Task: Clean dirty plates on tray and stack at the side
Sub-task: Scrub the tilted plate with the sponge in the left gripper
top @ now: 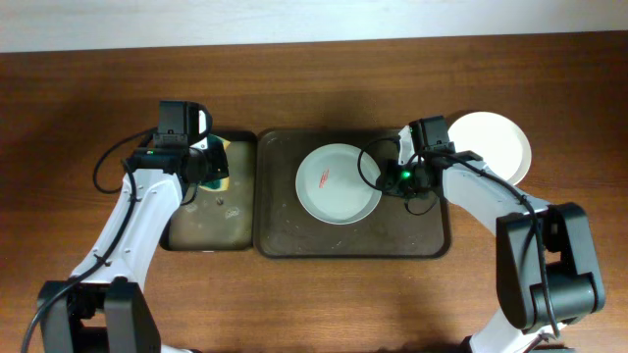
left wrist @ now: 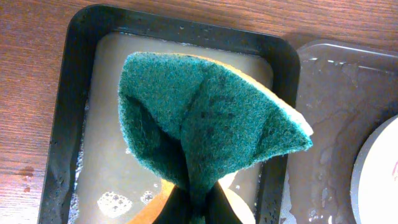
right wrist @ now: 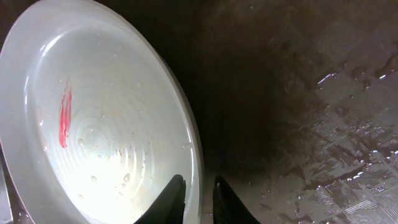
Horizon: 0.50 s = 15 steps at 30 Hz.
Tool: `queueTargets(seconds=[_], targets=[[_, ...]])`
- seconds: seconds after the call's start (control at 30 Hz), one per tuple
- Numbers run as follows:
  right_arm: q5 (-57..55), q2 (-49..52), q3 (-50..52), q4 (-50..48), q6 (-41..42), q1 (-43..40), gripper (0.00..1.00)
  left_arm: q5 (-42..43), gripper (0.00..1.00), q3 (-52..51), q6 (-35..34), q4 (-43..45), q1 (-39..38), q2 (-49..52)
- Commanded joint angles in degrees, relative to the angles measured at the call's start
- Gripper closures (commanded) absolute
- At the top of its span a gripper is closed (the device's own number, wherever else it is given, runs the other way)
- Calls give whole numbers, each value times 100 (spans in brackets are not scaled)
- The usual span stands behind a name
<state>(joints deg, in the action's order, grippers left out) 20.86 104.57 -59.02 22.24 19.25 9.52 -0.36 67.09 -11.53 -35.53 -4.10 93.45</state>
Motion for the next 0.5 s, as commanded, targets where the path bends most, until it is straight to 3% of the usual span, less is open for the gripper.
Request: queueTargets(seconds=[0.0, 0.47], targets=[[-55, 83, 66, -11, -37, 22, 86, 85, 100, 52, 96, 9, 9, -2], [-50, 92, 299, -225, -37, 22, 93, 83, 100, 52, 96, -28, 9, -2]])
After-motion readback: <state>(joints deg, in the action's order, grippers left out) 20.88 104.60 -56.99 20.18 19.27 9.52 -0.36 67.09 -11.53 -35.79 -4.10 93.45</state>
